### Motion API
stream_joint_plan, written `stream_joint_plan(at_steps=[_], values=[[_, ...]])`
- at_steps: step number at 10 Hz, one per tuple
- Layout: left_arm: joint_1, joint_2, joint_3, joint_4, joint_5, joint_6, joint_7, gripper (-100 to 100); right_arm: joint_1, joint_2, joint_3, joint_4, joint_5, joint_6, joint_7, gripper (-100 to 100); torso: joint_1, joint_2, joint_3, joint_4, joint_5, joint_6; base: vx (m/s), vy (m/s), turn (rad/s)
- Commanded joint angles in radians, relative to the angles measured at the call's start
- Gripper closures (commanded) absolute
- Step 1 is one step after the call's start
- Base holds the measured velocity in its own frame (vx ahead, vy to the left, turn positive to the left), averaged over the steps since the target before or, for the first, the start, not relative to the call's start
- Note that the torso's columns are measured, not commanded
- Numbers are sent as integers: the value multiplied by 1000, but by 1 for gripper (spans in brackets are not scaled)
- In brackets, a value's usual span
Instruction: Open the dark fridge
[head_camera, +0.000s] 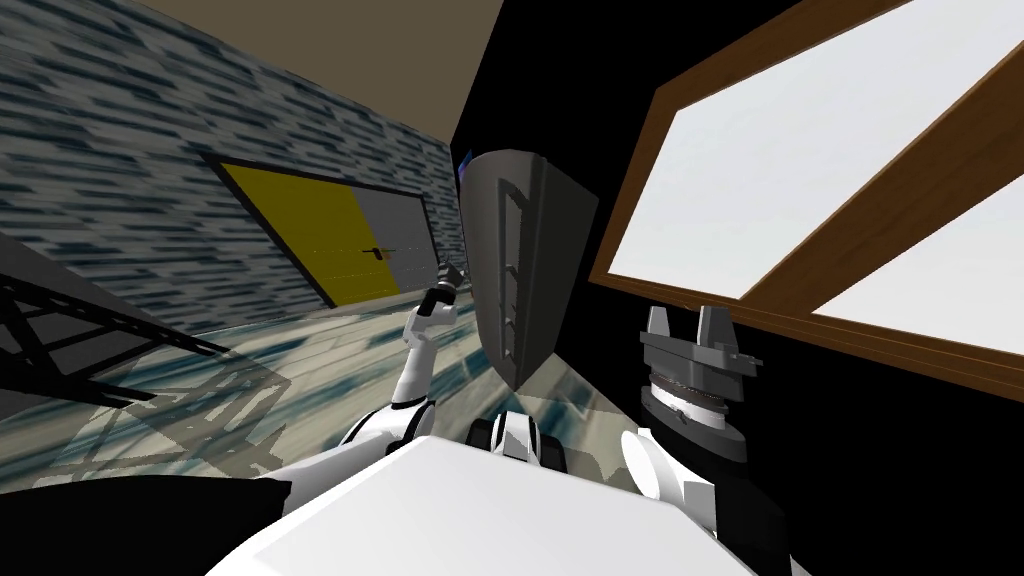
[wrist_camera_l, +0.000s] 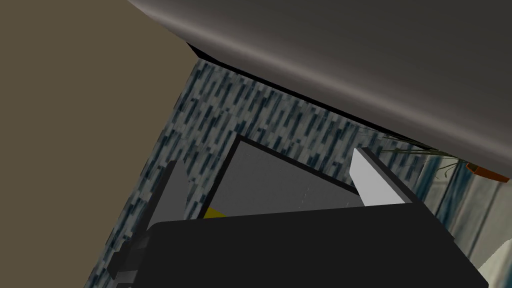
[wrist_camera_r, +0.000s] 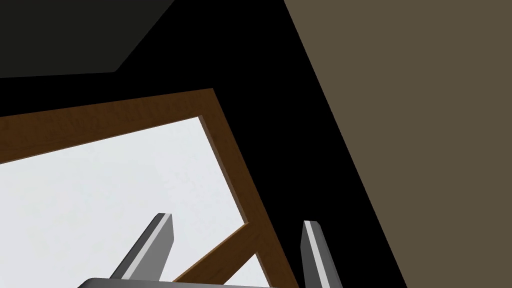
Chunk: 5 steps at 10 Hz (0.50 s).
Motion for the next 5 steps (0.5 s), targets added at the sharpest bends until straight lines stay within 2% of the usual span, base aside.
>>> stream_joint_plan(at_steps=[1, 2, 3, 4, 5], values=[[-75, 2, 34, 48, 9, 76, 19, -100, 0, 0, 0, 0, 0, 0, 0, 0, 1, 0, 0, 0, 0, 1, 6, -105, 127], [-92, 2, 34, 48, 9, 96, 19, -100, 0, 0, 0, 0, 0, 0, 0, 0, 2, 0, 0, 0, 0, 0, 4, -96, 76], [-126, 0, 57, 80, 14, 129, 29, -100, 0, 0, 0, 0, 0, 0, 0, 0, 2, 1, 0, 0, 0, 1, -18, -121, 131], [-145, 0, 57, 80, 14, 148, 29, -100, 0, 0, 0, 0, 0, 0, 0, 0, 0, 1, 1, 0, 0, 0, -17, -112, 85], [-182, -2, 78, 112, 19, 180, 39, -100, 0, 0, 0, 0, 0, 0, 0, 0, 1, 1, 1, 0, 0, 0, 10, -139, 141]])
